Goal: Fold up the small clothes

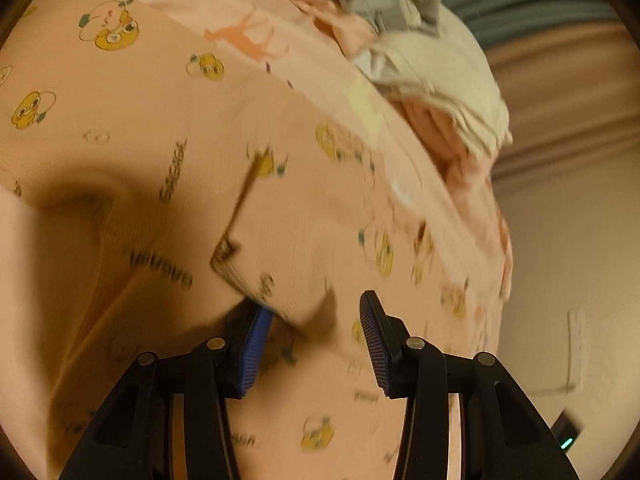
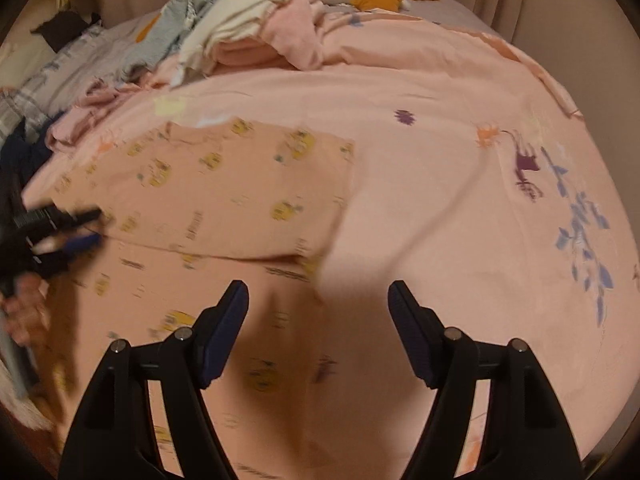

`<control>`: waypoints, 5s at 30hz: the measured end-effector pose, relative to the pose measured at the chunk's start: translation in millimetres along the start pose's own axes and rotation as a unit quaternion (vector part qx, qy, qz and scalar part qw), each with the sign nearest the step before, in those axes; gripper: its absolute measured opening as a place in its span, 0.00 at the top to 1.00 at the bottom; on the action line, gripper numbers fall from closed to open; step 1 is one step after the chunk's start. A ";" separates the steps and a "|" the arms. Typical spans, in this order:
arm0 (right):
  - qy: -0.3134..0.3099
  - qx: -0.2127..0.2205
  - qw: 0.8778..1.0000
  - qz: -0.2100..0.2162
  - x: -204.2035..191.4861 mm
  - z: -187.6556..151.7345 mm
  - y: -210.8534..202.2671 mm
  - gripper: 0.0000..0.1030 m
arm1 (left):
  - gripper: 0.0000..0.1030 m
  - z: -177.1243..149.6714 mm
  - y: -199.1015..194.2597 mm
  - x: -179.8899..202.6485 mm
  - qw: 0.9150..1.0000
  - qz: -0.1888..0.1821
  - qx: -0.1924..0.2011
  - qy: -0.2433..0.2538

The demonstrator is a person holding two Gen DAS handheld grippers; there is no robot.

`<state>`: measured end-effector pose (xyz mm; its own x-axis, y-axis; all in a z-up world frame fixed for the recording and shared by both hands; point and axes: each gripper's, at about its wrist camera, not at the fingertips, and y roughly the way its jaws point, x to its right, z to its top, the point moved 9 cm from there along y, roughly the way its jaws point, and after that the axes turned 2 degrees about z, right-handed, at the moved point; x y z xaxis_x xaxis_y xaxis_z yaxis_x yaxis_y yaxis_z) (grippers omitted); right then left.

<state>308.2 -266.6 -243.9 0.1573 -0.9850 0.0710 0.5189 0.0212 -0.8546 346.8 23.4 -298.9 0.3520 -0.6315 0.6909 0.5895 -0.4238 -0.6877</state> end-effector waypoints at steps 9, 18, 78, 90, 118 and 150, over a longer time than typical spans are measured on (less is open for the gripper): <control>-0.011 0.017 1.000 0.007 -28.8 3.0 50.0 0.56 | 0.90 35.2 5.1 -10.8 0.994 0.086 0.062 -0.005; 0.072 0.020 0.995 0.066 -19.3 -3.6 61.2 0.92 | 0.92 49.6 -14.6 -30.7 0.985 0.132 0.103 0.030; 0.007 -0.057 0.998 0.039 -67.0 -95.8 -41.4 0.78 | 0.67 131.3 -226.8 -278.9 0.941 0.056 0.220 -0.253; 0.021 -0.052 0.998 0.042 -58.4 -99.2 -50.7 0.78 | 0.91 144.6 -235.6 -196.8 0.949 0.189 0.238 -0.086; 0.114 -0.007 0.993 0.034 22.7 -106.1 -76.5 0.68 | 0.72 -70.7 34.6 126.0 0.947 0.107 -0.088 0.289; 0.250 -0.039 0.922 0.295 -115.2 77.5 71.5 0.95 | 0.52 21.9 -49.6 -63.7 0.922 0.270 0.012 0.276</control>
<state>392.3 -138.4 -273.3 -0.0241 -0.7628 -0.6462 0.4021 0.5844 -0.7049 311.1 98.9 -304.0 0.1786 -0.9836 0.0249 0.4550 0.0601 -0.8884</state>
